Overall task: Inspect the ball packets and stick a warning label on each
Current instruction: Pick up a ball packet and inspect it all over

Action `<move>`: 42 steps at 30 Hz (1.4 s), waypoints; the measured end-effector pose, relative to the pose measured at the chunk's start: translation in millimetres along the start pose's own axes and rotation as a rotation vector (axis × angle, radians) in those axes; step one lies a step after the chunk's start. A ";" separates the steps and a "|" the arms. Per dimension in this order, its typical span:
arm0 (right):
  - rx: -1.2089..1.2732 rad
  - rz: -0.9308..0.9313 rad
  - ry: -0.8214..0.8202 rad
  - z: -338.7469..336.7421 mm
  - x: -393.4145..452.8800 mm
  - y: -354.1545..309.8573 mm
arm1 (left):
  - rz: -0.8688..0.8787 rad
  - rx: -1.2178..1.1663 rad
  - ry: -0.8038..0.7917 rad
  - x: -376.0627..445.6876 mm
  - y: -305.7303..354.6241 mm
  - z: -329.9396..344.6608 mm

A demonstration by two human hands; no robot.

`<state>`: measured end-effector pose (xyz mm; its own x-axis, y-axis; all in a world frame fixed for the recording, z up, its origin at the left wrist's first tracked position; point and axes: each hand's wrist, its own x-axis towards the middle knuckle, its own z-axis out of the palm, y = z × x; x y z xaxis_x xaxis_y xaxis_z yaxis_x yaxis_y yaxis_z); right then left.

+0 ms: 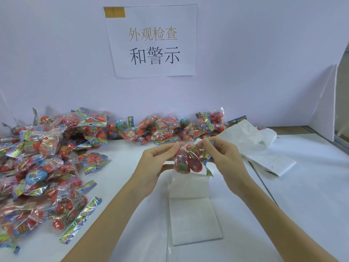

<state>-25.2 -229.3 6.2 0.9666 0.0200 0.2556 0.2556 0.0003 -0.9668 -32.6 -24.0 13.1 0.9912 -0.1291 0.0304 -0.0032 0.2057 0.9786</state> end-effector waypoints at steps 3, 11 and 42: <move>-0.021 0.071 -0.126 2.5 -3.1 1.3 | -0.007 -0.069 0.076 3.8 -3.8 -7.1; 0.084 0.137 -0.120 5.1 -3.7 -0.7 | -0.045 0.037 -0.009 5.5 -4.0 -4.7; 0.055 0.140 -0.136 0.3 -3.2 -2.5 | 0.023 0.204 0.011 3.5 1.0 -6.4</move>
<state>-29.0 -229.1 7.9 0.9800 0.1590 0.1195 0.1141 0.0428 -0.9925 -28.3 -18.0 13.0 0.9919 -0.1162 0.0521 -0.0516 0.0079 0.9986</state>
